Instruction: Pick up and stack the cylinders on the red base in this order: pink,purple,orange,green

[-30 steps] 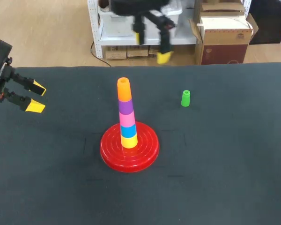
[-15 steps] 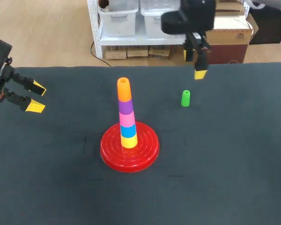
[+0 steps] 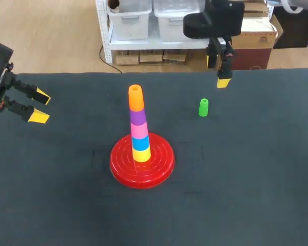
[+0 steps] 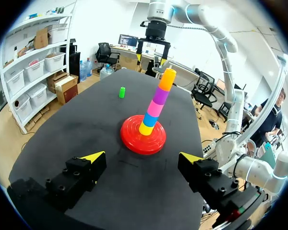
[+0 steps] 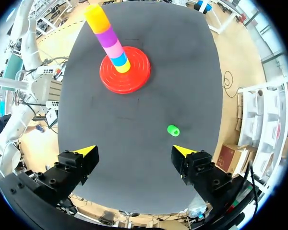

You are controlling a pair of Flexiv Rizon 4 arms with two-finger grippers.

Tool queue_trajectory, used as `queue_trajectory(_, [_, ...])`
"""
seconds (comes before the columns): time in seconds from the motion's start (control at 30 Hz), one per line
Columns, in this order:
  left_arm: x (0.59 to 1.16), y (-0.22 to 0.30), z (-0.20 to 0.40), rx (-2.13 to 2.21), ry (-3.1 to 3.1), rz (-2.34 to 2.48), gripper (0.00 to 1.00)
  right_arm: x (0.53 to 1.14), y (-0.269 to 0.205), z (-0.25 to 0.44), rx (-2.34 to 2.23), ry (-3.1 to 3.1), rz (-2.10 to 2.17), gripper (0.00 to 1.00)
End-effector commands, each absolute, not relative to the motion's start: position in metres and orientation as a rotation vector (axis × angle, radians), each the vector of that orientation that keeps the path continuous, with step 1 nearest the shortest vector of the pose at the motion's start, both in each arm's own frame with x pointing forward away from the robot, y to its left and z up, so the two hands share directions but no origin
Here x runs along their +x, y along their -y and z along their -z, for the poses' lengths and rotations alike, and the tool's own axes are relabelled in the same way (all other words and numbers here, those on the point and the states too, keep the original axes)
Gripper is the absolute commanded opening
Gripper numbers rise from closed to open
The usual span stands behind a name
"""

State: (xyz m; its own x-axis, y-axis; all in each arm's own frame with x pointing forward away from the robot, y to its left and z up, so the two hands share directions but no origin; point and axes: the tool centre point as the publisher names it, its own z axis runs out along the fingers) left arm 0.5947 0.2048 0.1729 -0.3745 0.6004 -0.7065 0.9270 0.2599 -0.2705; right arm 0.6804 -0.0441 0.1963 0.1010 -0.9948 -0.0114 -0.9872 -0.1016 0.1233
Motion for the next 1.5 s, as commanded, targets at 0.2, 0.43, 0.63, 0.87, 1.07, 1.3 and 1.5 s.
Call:
queue_trajectory(0.2, [0.596, -0.205, -0.172, 1.385, -2.07, 0.932, 1.0, 0.694, 0.043, -0.176, 2.111, 2.184, 0.044, 1.0])
queue_trajectory(0.43, [0.596, -0.205, -0.172, 1.385, -2.07, 0.932, 1.0, 0.722, 0.045, -0.142, 1.989, 2.296, -0.054, 1.0])
queue_trajectory(0.63, [0.596, -0.205, -0.172, 1.385, -2.07, 0.932, 1.0, 0.744, 0.045, -0.122, 1.875, 2.396, 0.044, 1.0])
queue_trajectory(0.87, [0.596, -0.205, -0.172, 1.385, -2.07, 0.932, 1.0, 0.764, 0.043, -0.103, 1.768, 2.478, 0.094, 1.0])
queue_trajectory(1.07, [0.596, -0.205, -0.172, 1.385, -2.07, 0.932, 1.0, 0.773, 0.044, -0.087, 1.679, 2.501, 0.107, 1.0])
queue_trajectory(1.3, [0.596, -0.205, -0.172, 1.385, -2.07, 0.932, 1.0, 0.777, 0.042, -0.079, 1.62, 2.52, 0.109, 1.0])
queue_trajectory(1.5, [0.596, -0.205, -0.172, 1.385, -2.07, 0.932, 1.0, 0.772, 0.044, -0.087, 1.586, 2.524, 0.164, 1.0])
